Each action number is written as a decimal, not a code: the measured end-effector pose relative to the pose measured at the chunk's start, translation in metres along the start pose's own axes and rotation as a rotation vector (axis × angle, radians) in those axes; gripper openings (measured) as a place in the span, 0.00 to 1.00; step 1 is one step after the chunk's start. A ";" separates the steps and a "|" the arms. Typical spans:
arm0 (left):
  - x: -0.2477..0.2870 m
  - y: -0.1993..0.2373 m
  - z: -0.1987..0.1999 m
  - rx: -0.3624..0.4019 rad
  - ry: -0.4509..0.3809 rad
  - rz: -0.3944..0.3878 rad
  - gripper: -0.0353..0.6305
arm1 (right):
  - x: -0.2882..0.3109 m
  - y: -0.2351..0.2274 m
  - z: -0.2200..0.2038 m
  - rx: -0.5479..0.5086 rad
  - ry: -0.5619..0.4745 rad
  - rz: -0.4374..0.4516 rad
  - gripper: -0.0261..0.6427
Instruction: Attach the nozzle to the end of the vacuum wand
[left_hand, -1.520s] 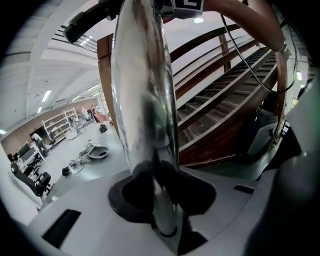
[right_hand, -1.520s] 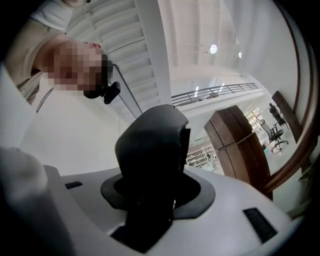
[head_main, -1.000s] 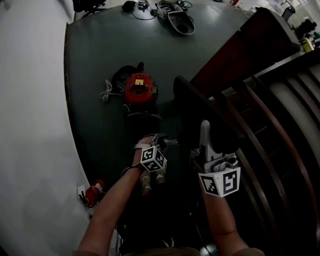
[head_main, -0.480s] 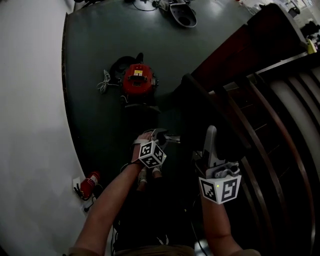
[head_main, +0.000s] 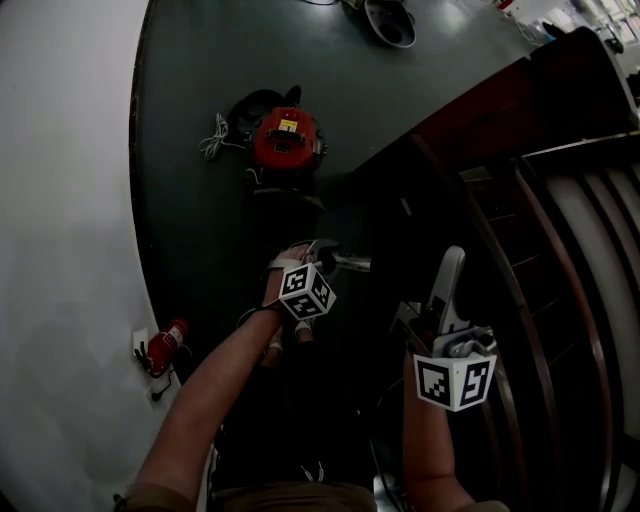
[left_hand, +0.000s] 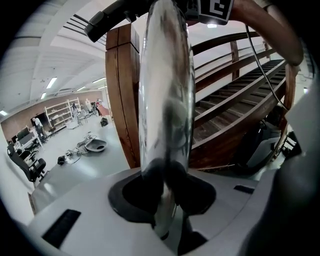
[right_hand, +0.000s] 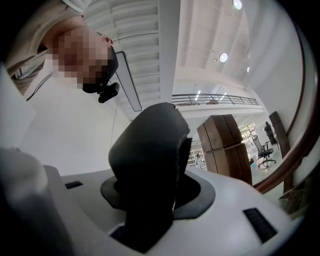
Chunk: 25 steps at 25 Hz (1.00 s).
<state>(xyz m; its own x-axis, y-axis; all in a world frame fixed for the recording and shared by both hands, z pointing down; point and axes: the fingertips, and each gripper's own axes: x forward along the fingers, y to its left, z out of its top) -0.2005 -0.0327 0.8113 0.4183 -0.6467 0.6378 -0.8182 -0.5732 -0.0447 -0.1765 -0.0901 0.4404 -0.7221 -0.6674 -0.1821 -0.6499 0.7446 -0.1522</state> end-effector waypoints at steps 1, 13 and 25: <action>0.000 0.000 0.000 -0.002 0.003 -0.001 0.22 | 0.002 0.001 -0.001 -0.008 0.012 0.006 0.29; 0.006 -0.005 0.001 -0.025 0.028 -0.047 0.22 | -0.012 0.001 0.002 -0.052 -0.005 -0.035 0.29; 0.005 -0.006 -0.002 0.064 0.067 -0.050 0.22 | 0.001 0.002 -0.009 -0.013 0.045 0.001 0.29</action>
<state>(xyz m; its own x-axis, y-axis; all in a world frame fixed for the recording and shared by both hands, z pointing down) -0.1947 -0.0315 0.8164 0.4286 -0.5825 0.6907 -0.7693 -0.6362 -0.0591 -0.1808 -0.0891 0.4482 -0.7323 -0.6667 -0.1384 -0.6520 0.7452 -0.1398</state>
